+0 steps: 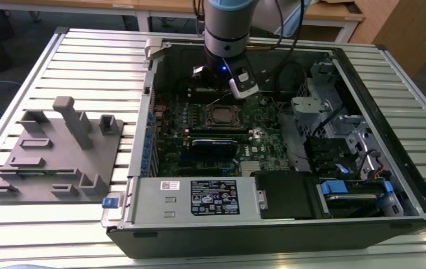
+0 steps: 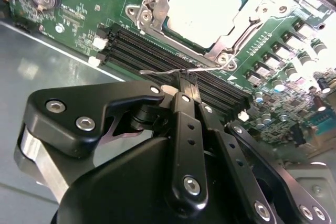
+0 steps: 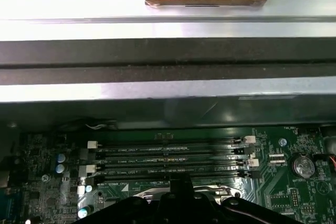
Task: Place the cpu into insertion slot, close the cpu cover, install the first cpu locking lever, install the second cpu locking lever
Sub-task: 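Install the first cpu locking lever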
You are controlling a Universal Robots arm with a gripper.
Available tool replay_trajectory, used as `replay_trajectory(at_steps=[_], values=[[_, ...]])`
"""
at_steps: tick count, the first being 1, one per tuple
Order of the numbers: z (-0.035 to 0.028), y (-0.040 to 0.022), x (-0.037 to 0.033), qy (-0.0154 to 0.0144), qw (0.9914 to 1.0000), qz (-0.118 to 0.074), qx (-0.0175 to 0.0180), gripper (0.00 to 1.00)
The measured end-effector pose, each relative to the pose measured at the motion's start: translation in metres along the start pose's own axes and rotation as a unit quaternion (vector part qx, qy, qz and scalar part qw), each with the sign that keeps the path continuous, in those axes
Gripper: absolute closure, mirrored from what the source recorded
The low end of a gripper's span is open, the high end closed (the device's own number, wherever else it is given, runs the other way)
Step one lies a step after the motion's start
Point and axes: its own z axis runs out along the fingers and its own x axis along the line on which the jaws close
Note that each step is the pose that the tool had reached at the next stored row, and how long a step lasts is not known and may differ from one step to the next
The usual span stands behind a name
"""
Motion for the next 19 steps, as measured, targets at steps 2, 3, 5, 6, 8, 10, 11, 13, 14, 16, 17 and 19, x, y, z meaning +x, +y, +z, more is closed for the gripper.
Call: replay_trajectory(at_steps=[2,3,5,6,8,10,11,13,14,16,17,19], values=[[0.0004,-0.0001,0.0,-0.0035,0.99992,0.013,0.0005,0.89],[0.0006,-0.0002,0.0,-0.0047,0.99985,0.017,0.0007,0.89],[0.0008,-0.0002,0.0,-0.0055,0.99979,0.02,0.0002,0.89],[0.001,-0.0003,0.0001,-0.0055,0.99978,0.02,-0.0011,0.89],[0.0012,-0.0008,0.0,-0.0053,0.99977,0.02,-0.0043,0.89],[0.0013,-0.0015,0.0,-0.0053,0.99975,0.021,-0.006,0.89],[0.0013,-0.0017,0.0,-0.0053,0.99975,0.021,-0.0062,0.89],[0.0013,-0.0024,-0.0001,-0.0052,0.99975,0.021,-0.0064,0.89],[0.0013,-0.0029,-0.0001,-0.0052,0.99974,0.021,-0.0066,0.89],[0.0013,-0.0033,-0.0001,-0.0052,0.99974,0.021,-0.007,0.89],[0.0013,-0.0032,-0.0001,-0.0052,0.99974,0.021,-0.0072,0.89],[0.0013,-0.0033,-0.0001,-0.0052,0.99974,0.021,-0.0073,0.89]])
